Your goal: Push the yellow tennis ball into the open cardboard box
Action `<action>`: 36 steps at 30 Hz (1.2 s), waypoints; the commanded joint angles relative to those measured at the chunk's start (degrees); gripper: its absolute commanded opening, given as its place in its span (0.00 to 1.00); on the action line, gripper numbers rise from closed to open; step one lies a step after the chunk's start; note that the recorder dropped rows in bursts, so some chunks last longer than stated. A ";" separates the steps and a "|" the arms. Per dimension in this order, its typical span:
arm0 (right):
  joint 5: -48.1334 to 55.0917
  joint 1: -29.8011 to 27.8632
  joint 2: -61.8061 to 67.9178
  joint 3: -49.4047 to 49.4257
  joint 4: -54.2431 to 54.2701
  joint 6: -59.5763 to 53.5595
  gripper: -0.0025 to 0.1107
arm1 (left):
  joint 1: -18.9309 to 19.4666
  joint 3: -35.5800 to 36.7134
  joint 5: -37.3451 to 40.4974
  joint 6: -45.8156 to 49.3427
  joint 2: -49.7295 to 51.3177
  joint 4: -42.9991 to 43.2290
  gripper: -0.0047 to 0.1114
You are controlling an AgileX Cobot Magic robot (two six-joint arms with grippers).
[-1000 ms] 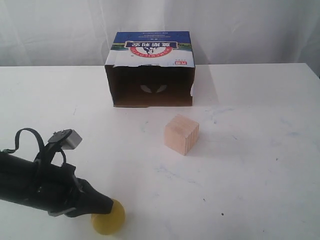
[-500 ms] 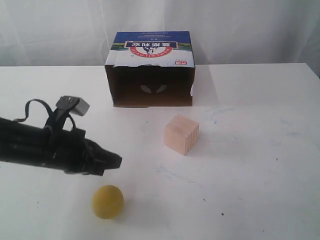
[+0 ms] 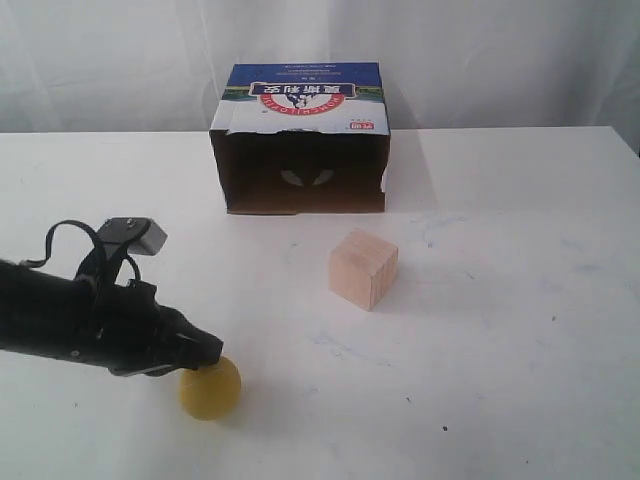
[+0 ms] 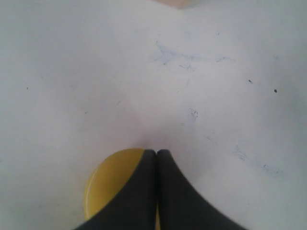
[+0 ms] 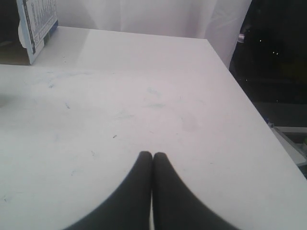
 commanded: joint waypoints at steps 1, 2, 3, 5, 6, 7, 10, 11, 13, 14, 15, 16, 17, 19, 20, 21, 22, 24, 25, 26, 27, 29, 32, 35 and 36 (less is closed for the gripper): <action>-0.71 -0.22 -0.36 0.29 0.09 0.15 0.02 | -0.03 2.04 -1.16 1.03 -1.66 -0.82 0.04; -0.71 -0.22 -0.36 0.29 0.09 0.15 0.02 | -0.03 2.04 -1.16 1.03 -1.66 -0.82 0.04; -0.71 -0.22 -0.36 0.29 0.09 0.15 0.02 | -0.03 2.04 -1.16 1.03 -1.66 -0.82 0.04; -0.71 -0.22 -0.36 0.29 0.09 0.15 0.02 | -0.03 2.04 -1.16 1.03 -1.66 -0.82 0.04; -0.71 -0.22 -0.36 0.29 0.09 0.15 0.02 | -0.03 2.25 -1.64 1.31 -1.66 -1.13 0.04; -0.71 -0.22 -0.36 0.29 0.09 0.15 0.02 | -0.03 2.25 -2.05 1.85 -1.66 -1.67 0.04; -0.71 -0.22 -0.36 0.29 0.09 0.15 0.02 | -0.03 2.25 -4.14 6.73 -1.66 -6.72 0.04; -0.71 -0.22 -0.36 0.29 0.09 0.15 0.02 | -0.03 2.25 -4.25 9.97 -1.66 -9.94 0.04; -0.71 -0.22 -0.36 0.29 0.09 0.15 0.02 | -0.03 1.70 -4.02 18.46 -1.66 -16.33 0.04; -0.71 -0.22 -0.36 0.29 0.09 0.15 0.02 | -0.03 1.26 -3.60 21.65 -1.66 -16.33 0.04; -0.71 -0.22 -0.36 0.29 0.09 0.15 0.02 | -0.03 0.48 -2.67 23.81 -1.66 -16.33 0.04; -0.71 -0.22 -0.36 0.29 0.09 0.15 0.02 | -0.03 -0.50 -2.31 25.14 -1.66 -16.33 0.04; -0.71 -0.22 -0.36 0.29 0.09 0.15 0.02 | -0.03 -1.33 -2.33 25.58 -1.66 -16.33 0.04; -0.71 -0.22 -0.36 0.29 0.09 0.15 0.02 | -0.03 -3.27 -2.33 25.88 -1.75 -16.33 0.04; -0.71 -0.22 -0.36 0.29 0.09 0.15 0.02 | -0.03 -3.84 -2.77 25.88 -2.01 -16.33 0.04; -0.71 -0.22 -0.36 0.29 0.09 0.15 0.02 | -0.03 -4.27 -3.20 25.71 -2.49 -16.33 0.04; -0.71 -0.22 -0.36 0.29 0.09 0.15 0.02 | -0.03 -4.27 -4.13 24.93 -3.14 -16.33 0.04; -0.71 -0.22 -0.36 0.29 0.09 0.15 0.02 | -0.03 -3.78 -6.53 22.13 -4.74 -16.33 0.04; -0.71 -0.22 -0.36 0.29 0.09 0.15 0.02 | -0.03 -2.98 -7.85 20.72 -5.53 -16.33 0.04; -0.71 -0.22 -0.36 0.29 0.09 0.15 0.02 | -0.03 -2.08 -8.71 19.85 -6.14 -16.33 0.04; -0.71 -0.22 -0.36 0.29 0.09 0.15 0.02 | -0.03 -0.76 -9.06 19.10 -6.77 -16.33 0.04; -0.71 -0.22 -0.36 0.29 0.09 0.15 0.02 | -0.03 2.11 -8.81 18.43 -7.51 -16.33 0.04; -0.71 -0.22 -0.36 0.29 0.09 0.15 0.02 | -0.03 4.63 -8.34 18.64 -7.25 -16.33 0.04; -0.71 -0.22 -0.36 0.29 0.09 0.15 0.02 | -0.03 4.41 -8.86 19.39 -5.79 -16.33 0.04; -0.71 -0.22 -0.36 0.29 0.09 0.15 0.02 | -0.03 3.96 -8.86 19.86 -5.13 -16.33 0.04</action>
